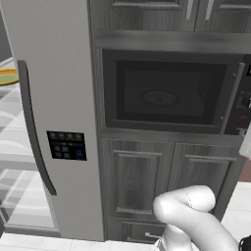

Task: Transport the steak from the fridge to the microwave and turn on the microwave.

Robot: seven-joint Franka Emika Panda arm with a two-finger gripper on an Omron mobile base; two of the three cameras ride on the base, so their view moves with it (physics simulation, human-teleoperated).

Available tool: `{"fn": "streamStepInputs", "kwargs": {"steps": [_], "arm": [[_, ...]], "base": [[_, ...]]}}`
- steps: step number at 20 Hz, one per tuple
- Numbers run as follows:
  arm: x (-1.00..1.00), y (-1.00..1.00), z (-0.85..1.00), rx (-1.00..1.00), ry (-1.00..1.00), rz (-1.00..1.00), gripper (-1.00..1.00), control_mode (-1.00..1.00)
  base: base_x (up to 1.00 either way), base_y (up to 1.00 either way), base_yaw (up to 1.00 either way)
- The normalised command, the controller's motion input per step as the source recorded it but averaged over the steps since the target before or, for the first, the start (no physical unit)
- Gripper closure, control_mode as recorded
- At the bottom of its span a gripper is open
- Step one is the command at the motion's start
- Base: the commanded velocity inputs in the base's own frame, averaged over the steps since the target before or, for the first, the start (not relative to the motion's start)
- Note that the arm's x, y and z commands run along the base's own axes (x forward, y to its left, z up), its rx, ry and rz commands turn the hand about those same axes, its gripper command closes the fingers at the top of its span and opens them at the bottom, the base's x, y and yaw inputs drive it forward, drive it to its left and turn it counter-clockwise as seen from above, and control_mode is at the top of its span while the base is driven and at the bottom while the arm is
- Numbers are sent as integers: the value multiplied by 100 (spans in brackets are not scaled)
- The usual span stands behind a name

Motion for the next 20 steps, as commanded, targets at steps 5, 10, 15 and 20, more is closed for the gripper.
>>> {"fn": "streamStepInputs", "kwargs": {"steps": [5, 10, 15, 20], "arm": [[23, 0, -8, 0, 0, 0, 100, -100], [23, -3, -8, 0, 0, 0, 100, -100], [20, -15, -10, 0, 0, 0, 100, -100], [43, -13, -8, 0, 2, 0, 100, -100]], "base": [[0, 0, 0], [0, 0, 0], [0, 0, 0], [0, 0, 0]]}}
